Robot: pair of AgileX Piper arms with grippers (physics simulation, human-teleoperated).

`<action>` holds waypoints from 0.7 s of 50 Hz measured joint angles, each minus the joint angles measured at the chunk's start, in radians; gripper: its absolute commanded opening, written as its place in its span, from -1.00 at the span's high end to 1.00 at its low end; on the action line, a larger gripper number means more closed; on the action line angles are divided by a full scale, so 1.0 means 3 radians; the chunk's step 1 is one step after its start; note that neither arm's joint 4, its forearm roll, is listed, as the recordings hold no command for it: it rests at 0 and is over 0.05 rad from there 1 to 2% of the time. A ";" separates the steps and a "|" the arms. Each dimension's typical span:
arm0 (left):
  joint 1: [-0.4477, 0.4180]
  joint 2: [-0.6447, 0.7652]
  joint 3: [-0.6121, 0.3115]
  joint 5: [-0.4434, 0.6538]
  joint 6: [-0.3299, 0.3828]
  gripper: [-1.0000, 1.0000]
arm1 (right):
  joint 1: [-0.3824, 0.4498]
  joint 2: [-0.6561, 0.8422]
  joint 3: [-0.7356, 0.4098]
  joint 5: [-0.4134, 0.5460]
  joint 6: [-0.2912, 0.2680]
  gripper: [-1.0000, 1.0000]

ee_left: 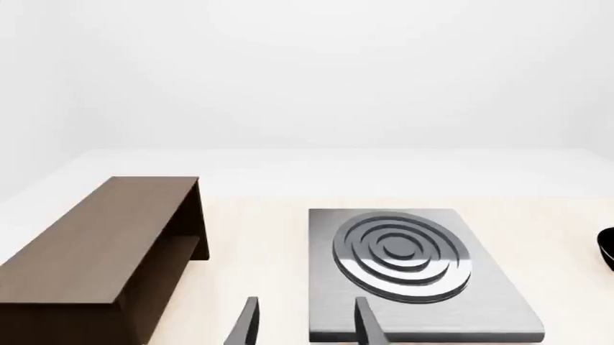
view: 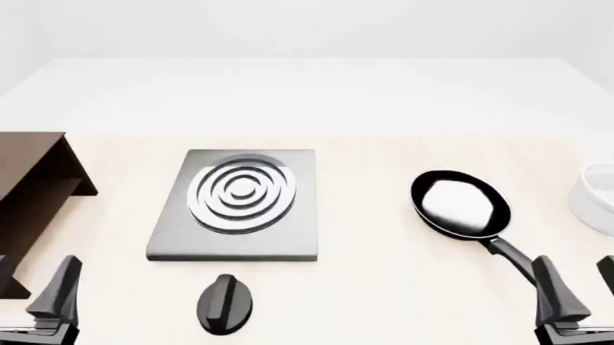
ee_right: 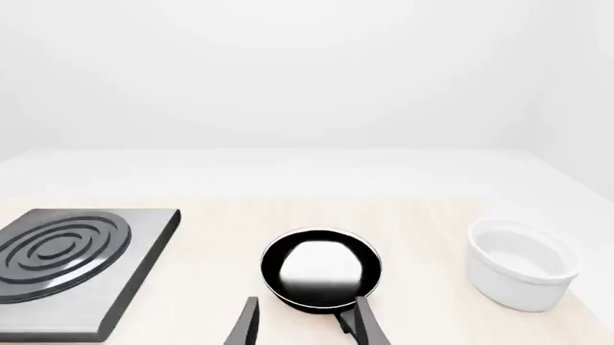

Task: Turn on the stove and put the frying pan on it.

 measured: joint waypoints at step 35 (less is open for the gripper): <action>0.0041 0.0042 -0.0042 0.0052 0.0034 -1.00 | -0.0005 0.0028 -0.0010 0.0012 -0.0005 -1.00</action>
